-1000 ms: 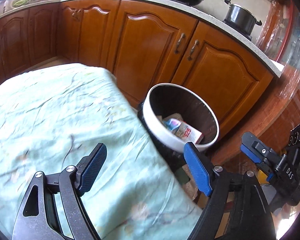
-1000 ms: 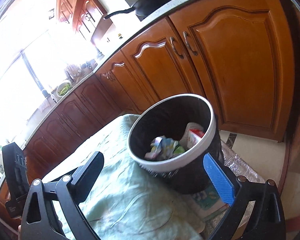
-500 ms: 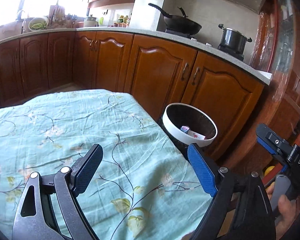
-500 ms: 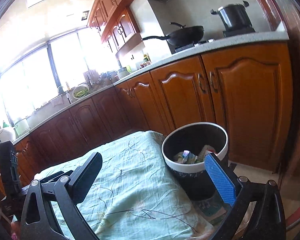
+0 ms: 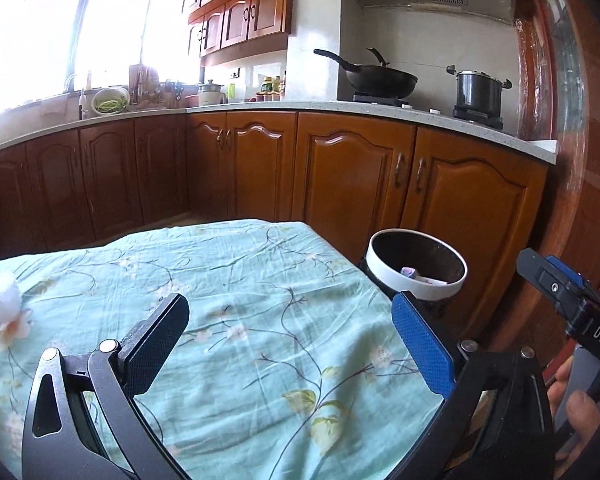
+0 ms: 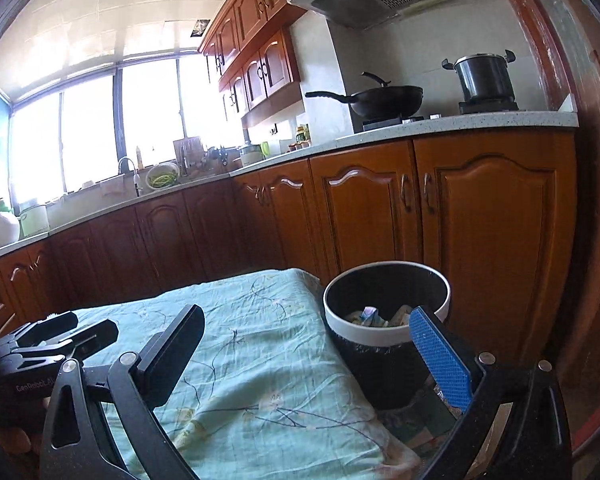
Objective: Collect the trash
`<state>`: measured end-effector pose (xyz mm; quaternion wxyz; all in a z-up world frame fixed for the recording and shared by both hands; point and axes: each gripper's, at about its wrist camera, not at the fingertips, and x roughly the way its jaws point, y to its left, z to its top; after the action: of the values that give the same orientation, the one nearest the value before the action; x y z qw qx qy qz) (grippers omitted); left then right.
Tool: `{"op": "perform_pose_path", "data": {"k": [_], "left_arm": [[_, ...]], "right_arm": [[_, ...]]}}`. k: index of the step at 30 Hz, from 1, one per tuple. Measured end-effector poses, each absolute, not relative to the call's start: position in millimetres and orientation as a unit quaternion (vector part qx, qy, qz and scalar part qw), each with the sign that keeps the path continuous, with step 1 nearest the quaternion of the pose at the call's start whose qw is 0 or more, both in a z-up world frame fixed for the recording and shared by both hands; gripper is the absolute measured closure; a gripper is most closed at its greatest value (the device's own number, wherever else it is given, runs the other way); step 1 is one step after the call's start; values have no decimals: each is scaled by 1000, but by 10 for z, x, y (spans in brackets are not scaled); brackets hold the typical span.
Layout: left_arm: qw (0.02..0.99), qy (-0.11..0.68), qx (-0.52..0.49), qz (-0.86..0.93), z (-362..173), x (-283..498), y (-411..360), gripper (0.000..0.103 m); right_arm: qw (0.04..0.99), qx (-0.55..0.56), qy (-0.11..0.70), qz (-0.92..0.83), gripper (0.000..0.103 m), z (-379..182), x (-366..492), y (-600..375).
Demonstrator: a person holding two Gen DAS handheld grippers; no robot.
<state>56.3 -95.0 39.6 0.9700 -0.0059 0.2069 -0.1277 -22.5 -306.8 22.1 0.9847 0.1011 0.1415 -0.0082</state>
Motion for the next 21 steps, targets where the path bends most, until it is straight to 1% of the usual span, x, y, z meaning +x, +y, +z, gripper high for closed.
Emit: {"op": "perform_pose_path", "data": {"k": [5, 21], "left_arm": [[970, 210, 6, -122, 300, 485, -934, 0], [979, 186, 17, -88, 316, 307, -878, 0]], "right_arm": [[983, 104, 152, -4, 0, 140, -252, -3037], [984, 103, 147, 7, 0, 136, -325, -2975]]}}
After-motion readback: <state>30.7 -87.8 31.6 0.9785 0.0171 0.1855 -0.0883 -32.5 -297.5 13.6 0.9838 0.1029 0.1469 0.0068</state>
